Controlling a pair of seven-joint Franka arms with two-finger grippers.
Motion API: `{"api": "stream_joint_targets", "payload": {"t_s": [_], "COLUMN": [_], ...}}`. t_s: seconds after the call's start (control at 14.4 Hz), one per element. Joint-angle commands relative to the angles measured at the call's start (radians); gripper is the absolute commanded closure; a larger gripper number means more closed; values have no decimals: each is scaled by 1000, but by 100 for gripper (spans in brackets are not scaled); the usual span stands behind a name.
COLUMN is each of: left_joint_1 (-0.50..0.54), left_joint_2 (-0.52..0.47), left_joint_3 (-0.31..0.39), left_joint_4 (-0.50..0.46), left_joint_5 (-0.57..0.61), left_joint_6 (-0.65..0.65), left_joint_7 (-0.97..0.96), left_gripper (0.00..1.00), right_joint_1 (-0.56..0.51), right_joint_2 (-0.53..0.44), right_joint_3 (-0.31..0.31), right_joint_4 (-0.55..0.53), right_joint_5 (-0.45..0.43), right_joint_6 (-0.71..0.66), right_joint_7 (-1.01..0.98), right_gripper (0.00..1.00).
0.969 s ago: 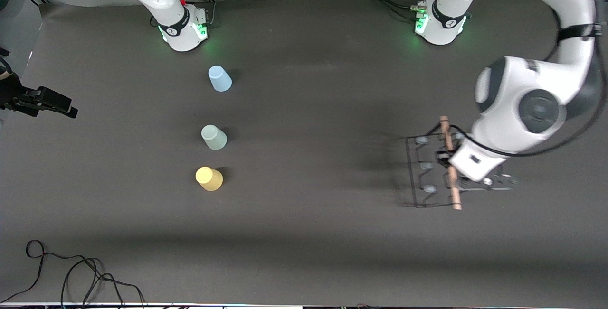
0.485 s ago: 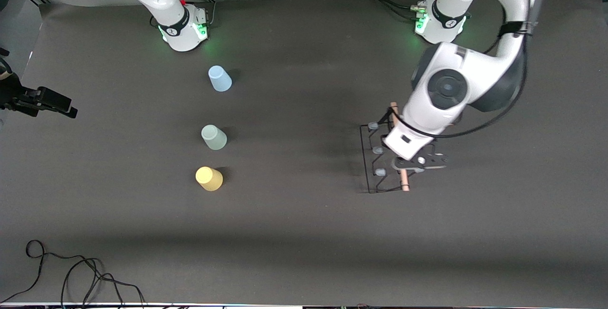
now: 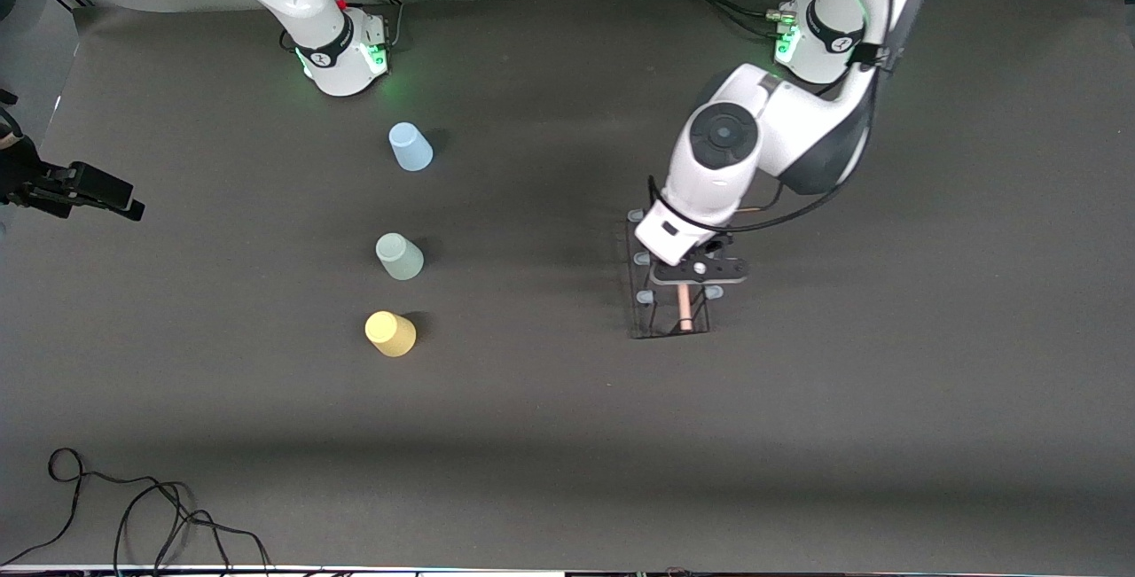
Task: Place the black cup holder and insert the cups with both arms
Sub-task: 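Carry the rack with the left gripper to the table's middle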
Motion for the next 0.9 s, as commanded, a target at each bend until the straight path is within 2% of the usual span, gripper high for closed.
{"api": "stream_joint_targets", "payload": {"t_s": [0.0,0.83], "left_joint_1": [-58,-133], "left_joint_2": [8,22], "left_joint_3": [20,20], "left_joint_4": [9,9], "left_joint_5": [0,29], "left_joint_6": [47,115], "left_joint_7": [-119,-155], "left_gripper": [100,100], "right_joint_1": [-6,-4], "right_joint_2": [-4,-4], "right_joint_3": [4,4], "right_joint_4": [4,1], "right_joint_5": [-19,-19], "right_joint_6": [-10,-10], "right_joint_7": [-9,-12], "right_gripper": [0,0]}}
